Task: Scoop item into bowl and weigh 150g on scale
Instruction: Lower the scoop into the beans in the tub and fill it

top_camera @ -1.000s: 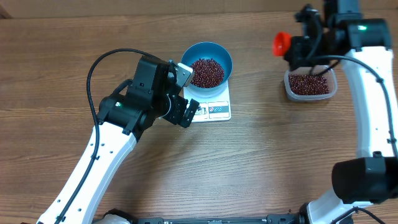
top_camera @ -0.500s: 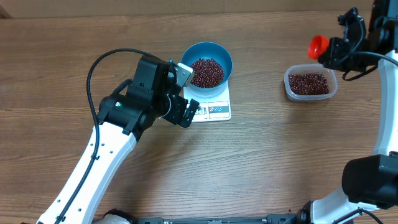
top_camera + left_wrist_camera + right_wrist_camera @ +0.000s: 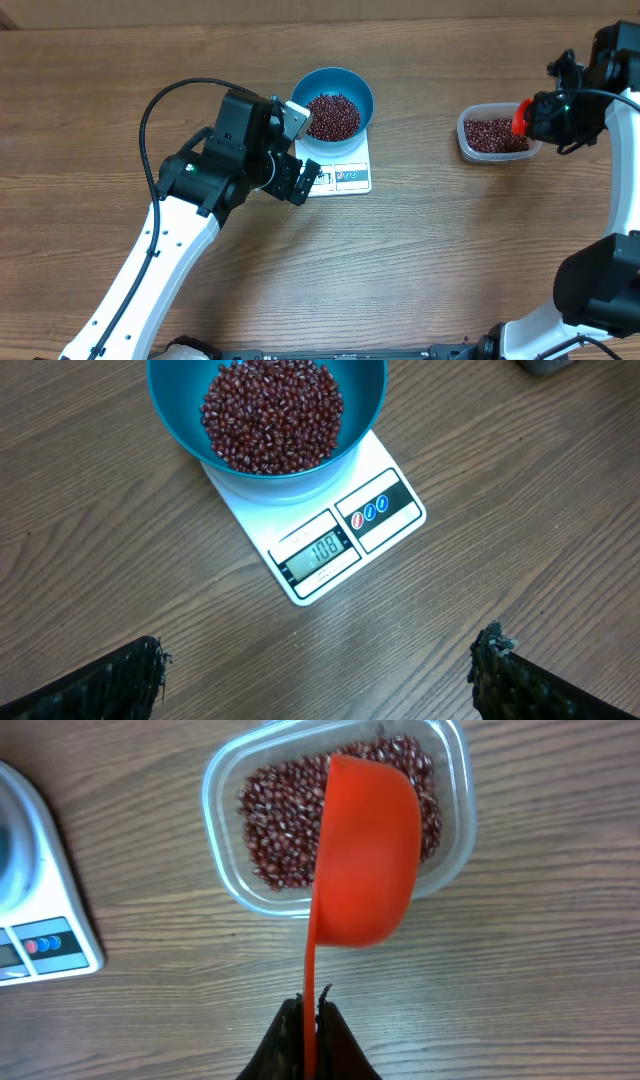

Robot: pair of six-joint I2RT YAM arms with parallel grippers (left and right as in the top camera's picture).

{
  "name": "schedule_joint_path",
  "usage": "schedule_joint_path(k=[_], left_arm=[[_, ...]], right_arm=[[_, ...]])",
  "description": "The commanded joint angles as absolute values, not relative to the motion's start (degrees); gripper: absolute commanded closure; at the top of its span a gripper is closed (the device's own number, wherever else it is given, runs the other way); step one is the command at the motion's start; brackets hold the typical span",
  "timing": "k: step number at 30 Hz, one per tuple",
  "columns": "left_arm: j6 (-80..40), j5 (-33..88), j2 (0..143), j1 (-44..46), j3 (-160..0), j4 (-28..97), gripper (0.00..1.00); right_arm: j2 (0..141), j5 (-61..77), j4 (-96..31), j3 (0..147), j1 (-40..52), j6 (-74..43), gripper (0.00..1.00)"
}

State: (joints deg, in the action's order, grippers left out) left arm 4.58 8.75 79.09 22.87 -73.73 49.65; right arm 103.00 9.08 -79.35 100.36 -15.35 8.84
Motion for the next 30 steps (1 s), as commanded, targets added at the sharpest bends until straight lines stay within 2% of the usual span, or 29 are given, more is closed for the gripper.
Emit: schedule_joint_path(k=[1,17,30], left_arm=[[3.84,8.40,78.76,22.90,-73.63,49.45,0.00],[3.84,8.40,78.76,22.90,-73.63,49.45,0.00],[3.84,8.40,78.76,22.90,-73.63,49.47,0.00]], right_arm=[[103.00,8.67,-77.38,97.21,-15.51,9.06,0.96],[103.00,9.04,-72.66,89.21,-15.51,7.55,0.96],[103.00,9.02,-72.29,89.21,-15.51,7.57,0.96]])
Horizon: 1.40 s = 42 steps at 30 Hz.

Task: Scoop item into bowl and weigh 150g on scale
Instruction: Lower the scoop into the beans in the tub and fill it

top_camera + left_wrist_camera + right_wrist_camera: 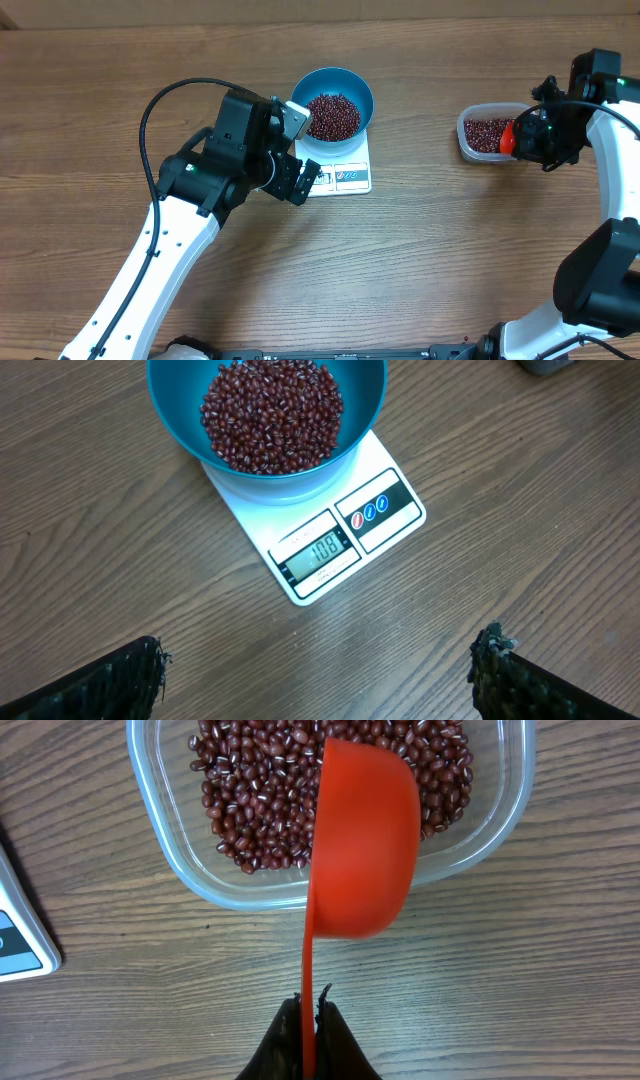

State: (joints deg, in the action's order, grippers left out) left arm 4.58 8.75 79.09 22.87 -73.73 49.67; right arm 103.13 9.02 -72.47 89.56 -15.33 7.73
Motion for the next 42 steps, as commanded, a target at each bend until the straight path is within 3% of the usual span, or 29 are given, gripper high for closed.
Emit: schedule_joint_path(k=[1,42], left_arm=[[3.84,8.43,78.76,22.90,-73.63,49.47,0.00],[3.84,8.40,78.76,22.90,-73.63,49.45,0.01]], right_arm=[[103.00,9.04,-72.31,89.19,-15.51,7.57,0.96],[107.50,4.84,-62.46,87.37,-15.51,7.73,0.96]])
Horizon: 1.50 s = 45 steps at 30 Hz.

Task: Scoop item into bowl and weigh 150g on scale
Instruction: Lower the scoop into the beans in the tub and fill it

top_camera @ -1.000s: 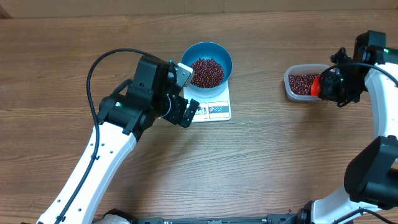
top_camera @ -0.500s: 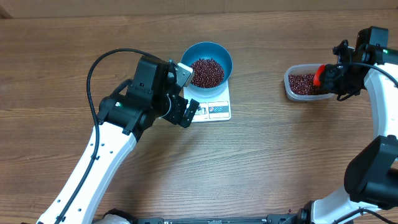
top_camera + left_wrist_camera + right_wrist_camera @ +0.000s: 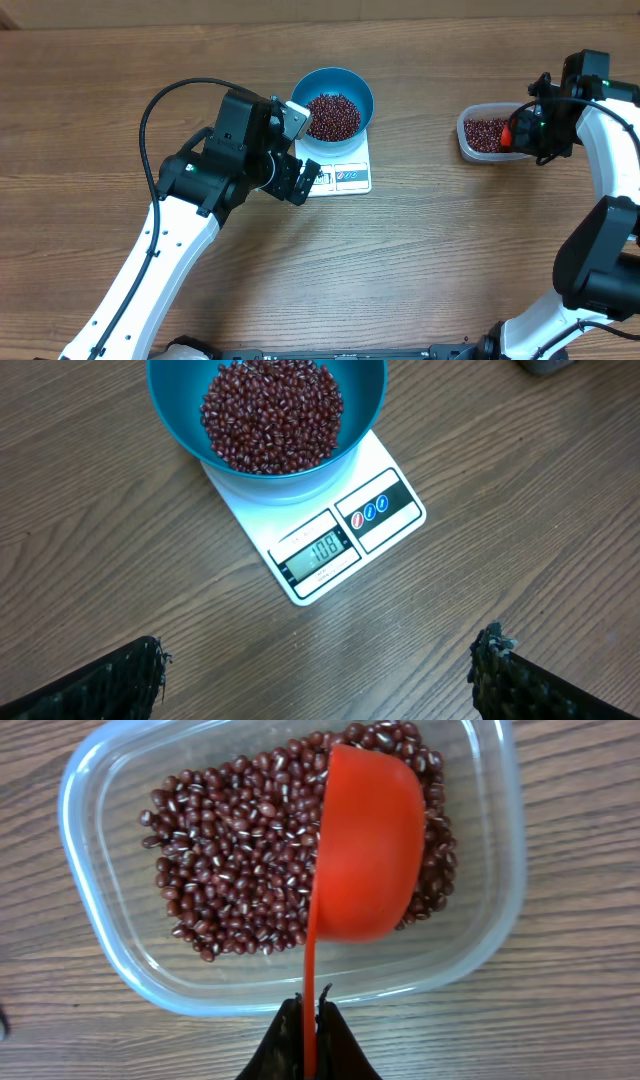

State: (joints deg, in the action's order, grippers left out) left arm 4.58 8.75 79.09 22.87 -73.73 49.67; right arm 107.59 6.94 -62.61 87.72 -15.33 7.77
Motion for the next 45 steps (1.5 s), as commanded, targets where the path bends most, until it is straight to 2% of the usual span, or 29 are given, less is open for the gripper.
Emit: schedule_joint_path(k=[1,7,16,27,45], left_arm=[[3.84,8.40,78.76,22.90,-73.63,49.47,0.00],[3.84,8.40,78.76,22.90,-73.63,49.45,0.01],[3.84,8.40,78.76,22.90,-73.63,49.45,0.00],[3.84,8.40,78.76,22.90,-73.63,49.45,0.01],[3.84,8.40,78.76,22.90,-73.63,49.45,0.00]], right_arm=[[107.50,4.10,-62.41,87.37,-15.51,7.51,0.96],[107.50,-1.54,-62.85,87.37,-15.44,5.78,0.96],[110.96,-1.13,-62.63,87.37,-15.42,5.82,0.96],[112.97,7.33,-62.00,87.37,-13.15,9.17,0.96],[112.97,26.37,-63.48,87.39,-14.52,12.53,0.96]])
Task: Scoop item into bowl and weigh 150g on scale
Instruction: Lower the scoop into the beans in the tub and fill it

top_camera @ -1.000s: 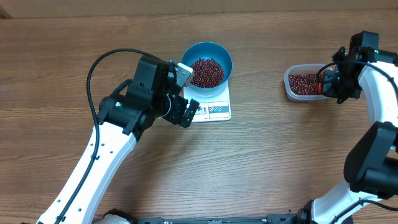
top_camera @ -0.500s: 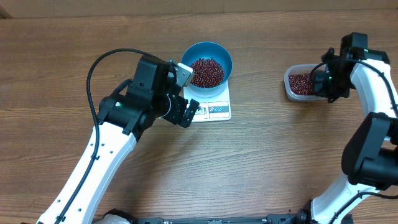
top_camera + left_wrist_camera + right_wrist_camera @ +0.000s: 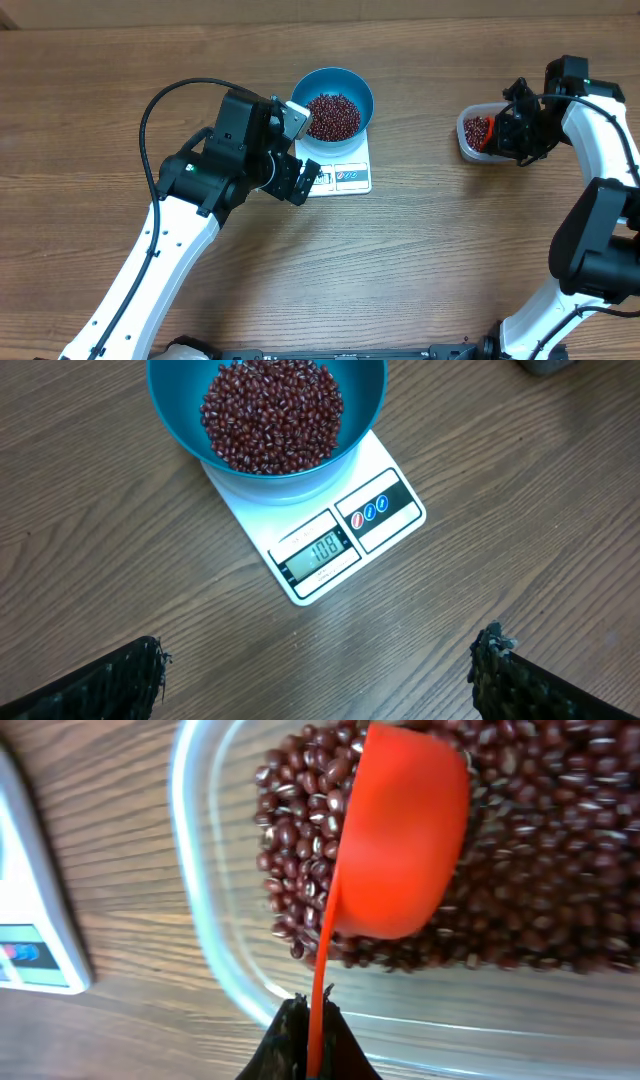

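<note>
A blue bowl [image 3: 266,420] of red beans stands on the white scale [image 3: 335,540], whose display reads 108. My left gripper [image 3: 318,670] hangs open just in front of the scale with bare wood between its fingers. At the right a clear plastic tub [image 3: 215,910] holds more red beans [image 3: 540,870]. My right gripper [image 3: 311,1020] is shut on the thin handle of an orange scoop [image 3: 400,850], whose cup is turned on its side and pressed down into the tub's beans. From overhead the tub [image 3: 470,135] is partly covered by my right gripper [image 3: 510,135].
A corner of the white scale [image 3: 30,920] shows at the left edge of the right wrist view. A dark object [image 3: 545,365] peeks in at the top right of the left wrist view. My left arm [image 3: 200,190] lies across the table's left half.
My right gripper has turned and gone lower and leftward over the tub, and the scoop's cup now sits among the beans near the tub's left wall. The left arm and the 108 reading are unchanged.
The scoop was first held above the table beside the tub's near edge. It then stood over the tub's near rim, later over the beans inside, and now its cup is down in them. The left gripper stayed open by the scale, which read 108 throughout.
</note>
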Robot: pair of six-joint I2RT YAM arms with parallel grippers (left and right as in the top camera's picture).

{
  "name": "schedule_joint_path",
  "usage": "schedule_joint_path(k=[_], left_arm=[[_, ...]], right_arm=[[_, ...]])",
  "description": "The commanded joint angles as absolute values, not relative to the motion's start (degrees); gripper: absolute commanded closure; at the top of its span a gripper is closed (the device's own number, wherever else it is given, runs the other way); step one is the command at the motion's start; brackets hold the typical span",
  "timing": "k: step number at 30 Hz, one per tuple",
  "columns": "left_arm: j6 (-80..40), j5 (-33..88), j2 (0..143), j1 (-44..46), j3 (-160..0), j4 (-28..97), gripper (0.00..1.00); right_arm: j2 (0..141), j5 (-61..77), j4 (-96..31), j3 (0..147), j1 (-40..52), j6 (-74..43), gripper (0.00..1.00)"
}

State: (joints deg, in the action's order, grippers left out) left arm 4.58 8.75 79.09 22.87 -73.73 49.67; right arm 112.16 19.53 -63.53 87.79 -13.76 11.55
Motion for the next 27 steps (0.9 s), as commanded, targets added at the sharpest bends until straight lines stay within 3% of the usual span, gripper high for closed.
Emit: schedule_joint_path(k=[1,17,27], left_arm=[[3.84,8.40,78.76,22.90,-73.63,49.47,0.00],[3.84,8.40,78.76,22.90,-73.63,49.47,0.00],[3.84,8.40,78.76,22.90,-73.63,49.45,0.00]], right_arm=[[112.97,27.46,-63.46,87.39,-14.98,12.51,0.96],[112.97,39.81,-64.62,87.39,-25.41,12.64,0.96],[112.95,46.89,-70.41,87.39,-30.06,19.22,0.96]])
